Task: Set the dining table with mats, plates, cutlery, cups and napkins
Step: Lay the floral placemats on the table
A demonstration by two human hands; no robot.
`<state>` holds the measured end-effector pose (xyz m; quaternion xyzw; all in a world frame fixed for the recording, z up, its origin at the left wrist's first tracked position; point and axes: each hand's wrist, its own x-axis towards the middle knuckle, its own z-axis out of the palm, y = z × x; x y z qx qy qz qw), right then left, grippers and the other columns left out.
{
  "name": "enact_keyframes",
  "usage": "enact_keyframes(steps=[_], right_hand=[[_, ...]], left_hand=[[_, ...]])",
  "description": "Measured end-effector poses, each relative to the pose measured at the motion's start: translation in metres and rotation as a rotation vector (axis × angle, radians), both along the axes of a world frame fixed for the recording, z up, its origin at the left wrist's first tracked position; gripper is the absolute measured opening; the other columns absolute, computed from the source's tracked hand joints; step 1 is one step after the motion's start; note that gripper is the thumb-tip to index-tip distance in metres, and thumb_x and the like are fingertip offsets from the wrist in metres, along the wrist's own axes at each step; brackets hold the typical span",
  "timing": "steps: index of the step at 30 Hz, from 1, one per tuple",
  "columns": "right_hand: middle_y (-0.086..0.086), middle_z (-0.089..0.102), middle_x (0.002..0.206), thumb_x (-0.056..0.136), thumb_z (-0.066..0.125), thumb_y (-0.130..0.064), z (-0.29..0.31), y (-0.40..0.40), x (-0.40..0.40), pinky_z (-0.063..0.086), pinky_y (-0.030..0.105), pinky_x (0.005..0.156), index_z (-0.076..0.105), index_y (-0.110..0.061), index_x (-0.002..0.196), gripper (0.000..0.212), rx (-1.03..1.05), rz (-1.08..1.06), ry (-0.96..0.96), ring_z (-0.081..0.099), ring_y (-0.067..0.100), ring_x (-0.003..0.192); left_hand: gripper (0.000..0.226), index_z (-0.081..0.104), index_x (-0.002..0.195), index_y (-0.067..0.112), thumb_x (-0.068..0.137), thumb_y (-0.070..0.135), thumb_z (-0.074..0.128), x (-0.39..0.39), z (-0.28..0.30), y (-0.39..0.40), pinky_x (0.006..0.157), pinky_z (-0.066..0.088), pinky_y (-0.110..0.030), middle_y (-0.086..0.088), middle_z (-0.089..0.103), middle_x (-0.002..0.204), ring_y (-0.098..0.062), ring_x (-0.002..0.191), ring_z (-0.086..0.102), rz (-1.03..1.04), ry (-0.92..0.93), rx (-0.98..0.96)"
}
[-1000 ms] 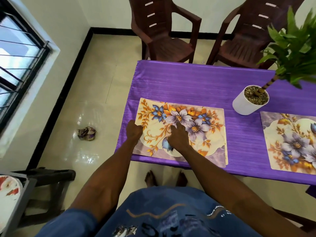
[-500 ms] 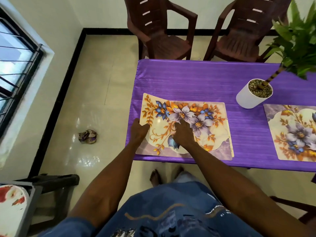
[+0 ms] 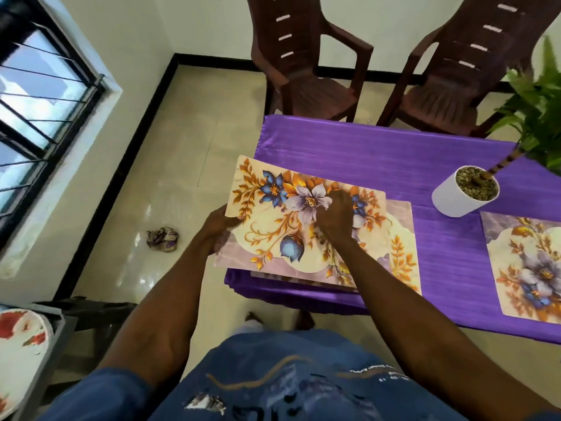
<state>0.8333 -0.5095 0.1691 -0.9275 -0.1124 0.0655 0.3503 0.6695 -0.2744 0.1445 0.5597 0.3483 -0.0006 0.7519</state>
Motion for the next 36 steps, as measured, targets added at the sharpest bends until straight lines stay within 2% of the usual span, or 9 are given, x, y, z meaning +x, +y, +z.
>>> enact_keyframes(steps=[7, 10, 13, 15, 19, 21, 25, 32, 36], right_hand=[[0.02, 0.03, 0.154, 0.09, 0.064, -0.033, 0.012, 0.043, 0.006, 0.025, 0.044, 0.115, 0.034, -0.001, 0.145, 0.071, -0.184, -0.129, -0.013, 0.028, 0.036, 0.142], [0.021, 0.035, 0.149, 0.091, 0.061, -0.034, 0.019, 0.076, 0.001, 0.028, 0.046, 0.109, 0.035, 0.002, 0.143, 0.068, -0.184, -0.326, -0.024, 0.032, 0.038, 0.137], [0.022, 0.044, 0.143, 0.092, 0.056, -0.024, 0.023, 0.119, -0.015, 0.036, 0.043, 0.103, 0.039, 0.003, 0.14, 0.057, -0.041, -0.411, 0.116, 0.042, 0.039, 0.132], [0.022, 0.055, 0.133, 0.087, 0.057, -0.019, 0.02, 0.148, -0.025, 0.043, 0.04, 0.095, 0.05, 0.002, 0.131, 0.049, 0.094, -0.378, 0.255, 0.052, 0.039, 0.122], [0.004, 0.058, 0.075, 0.065, 0.061, -0.02, 0.017, 0.2, -0.047, 0.042, 0.033, 0.063, 0.06, -0.009, 0.081, 0.02, 0.316, -0.359, 0.351, 0.057, 0.024, 0.074], [0.001, 0.058, 0.071, 0.076, 0.065, -0.006, 0.025, 0.219, -0.058, 0.041, 0.028, 0.054, 0.063, -0.011, 0.082, 0.007, 0.37, -0.284, 0.394, 0.055, 0.019, 0.066], [0.005, 0.061, 0.074, 0.083, 0.061, 0.002, 0.03, 0.25, -0.059, 0.042, 0.017, 0.039, 0.066, -0.014, 0.093, 0.02, 0.408, -0.166, 0.562, 0.057, 0.017, 0.06], [0.009, 0.071, 0.097, 0.082, 0.061, -0.008, 0.013, 0.309, -0.032, 0.053, 0.037, 0.074, 0.072, -0.006, 0.1, 0.021, 0.391, -0.292, 0.357, 0.066, 0.026, 0.088], [0.008, 0.072, 0.097, 0.072, 0.054, -0.016, -0.009, 0.336, 0.016, 0.055, 0.04, 0.076, 0.07, -0.007, 0.099, 0.032, 0.405, -0.379, 0.326, 0.067, 0.027, 0.089]], left_hand=[[0.034, 0.063, 0.119, 0.014, 0.087, 0.003, 0.067, -0.047, 0.003, 0.09, 0.09, 0.053, -0.04, 0.002, 0.074, 0.106, -0.019, 0.099, 0.07, 0.097, -0.028, 0.012], [0.035, 0.061, 0.122, 0.014, 0.088, 0.003, 0.064, -0.071, 0.008, 0.129, 0.076, 0.055, -0.032, 0.004, 0.075, 0.105, -0.016, 0.095, 0.071, 0.074, -0.073, 0.017], [0.04, 0.061, 0.124, 0.013, 0.085, 0.007, 0.067, -0.099, 0.009, 0.182, 0.082, 0.055, -0.037, -0.001, 0.073, 0.113, -0.02, 0.101, 0.07, 0.044, -0.093, 0.012], [0.047, 0.061, 0.127, 0.012, 0.08, 0.014, 0.069, -0.116, 0.008, 0.217, 0.094, 0.052, -0.048, -0.009, 0.068, 0.123, -0.03, 0.112, 0.065, 0.041, -0.094, 0.01], [0.063, 0.058, 0.132, 0.011, 0.075, 0.023, 0.079, -0.147, 0.002, 0.287, 0.104, 0.041, -0.062, -0.014, 0.062, 0.131, -0.037, 0.121, 0.059, 0.037, -0.088, 0.049], [0.068, 0.058, 0.131, 0.009, 0.071, 0.026, 0.084, -0.153, 0.004, 0.31, 0.102, 0.042, -0.062, -0.017, 0.061, 0.132, -0.039, 0.12, 0.059, 0.056, -0.104, 0.061], [0.062, 0.06, 0.128, 0.007, 0.071, 0.019, 0.081, -0.152, 0.012, 0.341, 0.097, 0.049, -0.053, -0.016, 0.064, 0.127, -0.037, 0.116, 0.062, 0.133, -0.097, 0.102], [0.032, 0.065, 0.118, 0.007, 0.086, 0.006, 0.071, -0.09, 0.009, 0.375, 0.075, 0.056, -0.028, 0.005, 0.074, 0.099, -0.009, 0.086, 0.071, 0.144, 0.041, 0.246], [0.015, 0.07, 0.097, 0.013, 0.083, 0.016, 0.066, -0.016, 0.009, 0.399, 0.075, 0.052, -0.031, -0.01, 0.071, 0.105, -0.02, 0.089, 0.065, 0.148, 0.161, 0.363]])
